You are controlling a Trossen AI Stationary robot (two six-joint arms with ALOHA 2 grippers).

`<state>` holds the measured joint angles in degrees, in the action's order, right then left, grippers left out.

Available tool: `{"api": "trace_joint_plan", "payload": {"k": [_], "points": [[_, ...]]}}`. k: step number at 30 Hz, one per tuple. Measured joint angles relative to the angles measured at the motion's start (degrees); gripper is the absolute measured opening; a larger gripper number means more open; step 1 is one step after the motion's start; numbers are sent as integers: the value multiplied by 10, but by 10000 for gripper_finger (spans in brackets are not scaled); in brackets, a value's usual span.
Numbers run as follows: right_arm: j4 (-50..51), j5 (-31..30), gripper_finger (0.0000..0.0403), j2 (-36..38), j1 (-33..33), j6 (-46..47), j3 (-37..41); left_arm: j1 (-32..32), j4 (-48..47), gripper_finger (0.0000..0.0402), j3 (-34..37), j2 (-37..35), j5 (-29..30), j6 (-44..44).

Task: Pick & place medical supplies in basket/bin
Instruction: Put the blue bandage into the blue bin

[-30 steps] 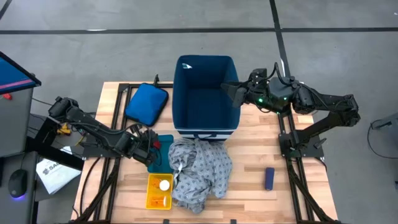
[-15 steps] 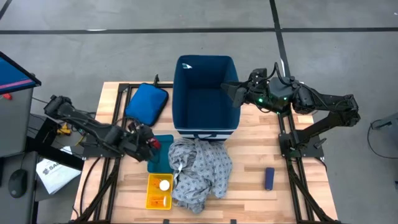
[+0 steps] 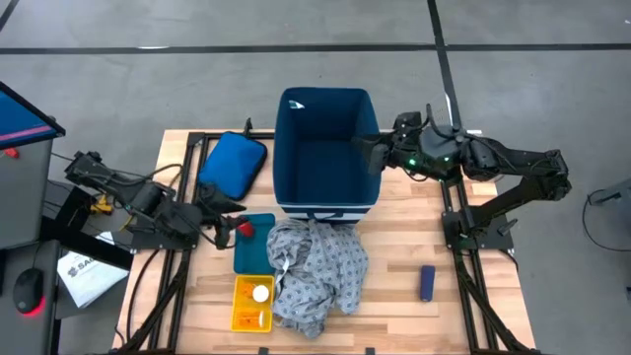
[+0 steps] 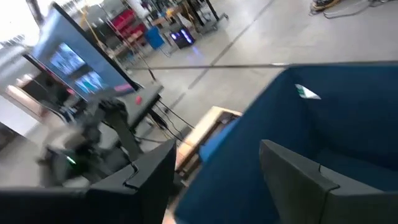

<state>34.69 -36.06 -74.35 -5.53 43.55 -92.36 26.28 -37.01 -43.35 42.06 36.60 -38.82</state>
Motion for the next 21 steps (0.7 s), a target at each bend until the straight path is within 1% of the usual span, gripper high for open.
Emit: {"api": "trace_joint_plan", "payload": {"k": [5,7,10,12,14,17,21], "points": [[46,0,228,1,-9,10,0,0,68,152,0,-11,55,-3],[55,0,228,2,-9,20,0,-1,86,152,0,-13,57,-3],[56,-3,228,-1,-8,26,0,0,137,155,0,-11,57,-3],[50,-4,228,-12,-8,26,-1,-1,190,156,0,-8,57,0],[40,-2,228,-27,-8,26,0,0,261,156,0,3,59,30],[0,4,228,-51,-9,29,0,0,371,154,0,26,55,70],[-93,63,228,-97,-8,50,0,-1,505,153,0,67,56,118]]}}
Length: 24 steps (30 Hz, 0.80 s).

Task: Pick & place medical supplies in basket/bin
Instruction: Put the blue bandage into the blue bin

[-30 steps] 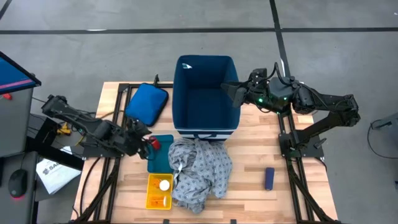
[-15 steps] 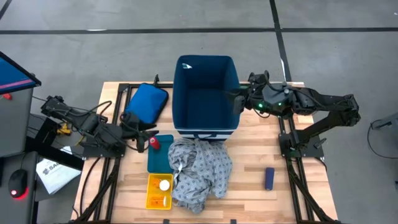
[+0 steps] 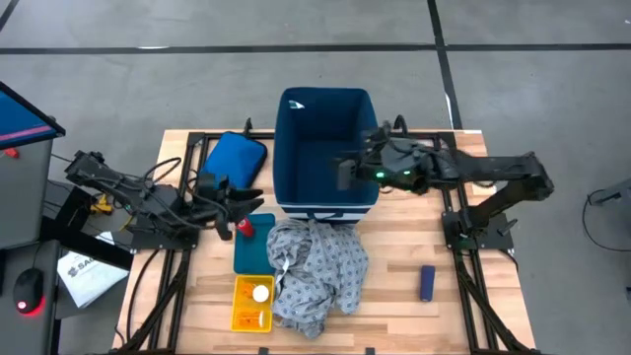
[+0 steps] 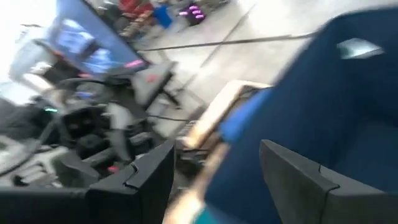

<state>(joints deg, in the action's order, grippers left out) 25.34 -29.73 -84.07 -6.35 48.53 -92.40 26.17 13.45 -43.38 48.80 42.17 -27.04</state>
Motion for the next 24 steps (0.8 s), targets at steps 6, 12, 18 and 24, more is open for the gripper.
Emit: {"api": "trace_joint_plan", "payload": {"k": [6,12,18,24], "points": [[-235,77,228,-77,0,0,0,0,109,152,0,60,15,28],[-372,165,228,-148,8,55,0,0,136,148,0,89,15,1],[-432,197,228,-187,11,99,1,0,141,149,0,92,17,-2],[-443,193,228,-185,13,100,-1,0,141,148,0,92,51,0]]}}
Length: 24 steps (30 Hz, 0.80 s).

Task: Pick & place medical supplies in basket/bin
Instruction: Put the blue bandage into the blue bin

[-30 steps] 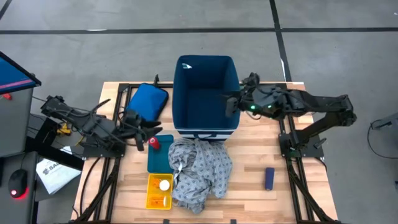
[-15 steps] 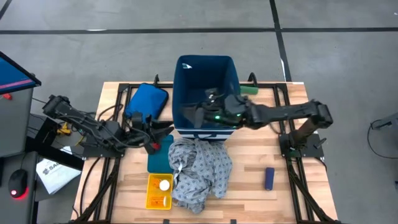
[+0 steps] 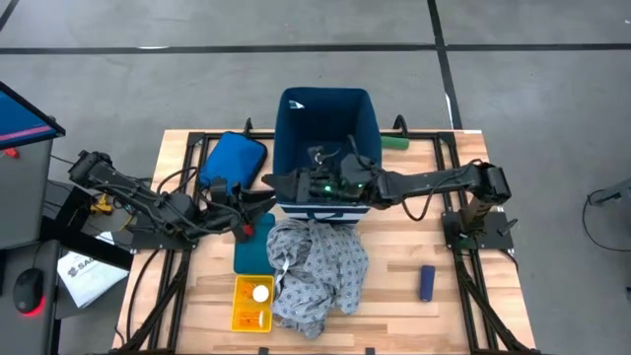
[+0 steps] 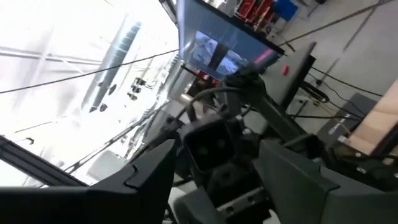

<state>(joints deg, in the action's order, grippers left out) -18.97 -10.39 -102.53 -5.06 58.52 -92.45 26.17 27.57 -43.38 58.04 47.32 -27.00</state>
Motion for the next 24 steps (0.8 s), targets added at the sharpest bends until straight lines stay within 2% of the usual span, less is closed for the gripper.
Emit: {"api": "trace_joint_plan", "payload": {"k": [12,17,21,24], "points": [[-3,-16,228,0,0,-1,0,-9,-1,154,0,0,2,-1],[-11,-34,227,0,0,-32,0,-9,-2,165,0,2,-2,-2],[-57,-32,216,1,-1,-50,0,-9,-22,168,0,2,5,-2],[-25,-31,204,1,-2,-50,0,-9,-26,164,0,2,5,-2]]}}
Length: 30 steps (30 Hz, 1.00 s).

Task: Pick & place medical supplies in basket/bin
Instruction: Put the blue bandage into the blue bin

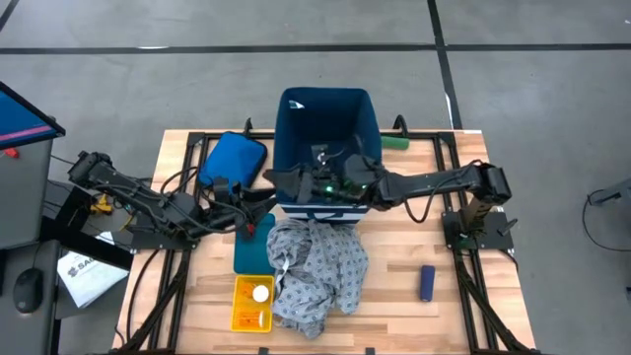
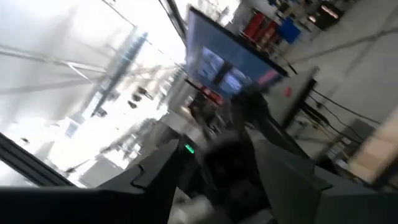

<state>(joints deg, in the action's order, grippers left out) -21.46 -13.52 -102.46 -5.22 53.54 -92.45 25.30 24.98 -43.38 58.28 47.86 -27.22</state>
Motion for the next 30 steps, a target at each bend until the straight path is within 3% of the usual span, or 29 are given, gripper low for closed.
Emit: {"api": "trace_joint_plan", "payload": {"k": [12,18,30], "points": [[-4,-13,154,-1,0,-23,0,0,0,166,0,0,-1,0],[-7,15,132,-1,0,-1,0,0,-3,173,0,0,-32,0],[-7,17,118,-1,-1,5,0,-3,0,186,0,7,-63,-1]]}}
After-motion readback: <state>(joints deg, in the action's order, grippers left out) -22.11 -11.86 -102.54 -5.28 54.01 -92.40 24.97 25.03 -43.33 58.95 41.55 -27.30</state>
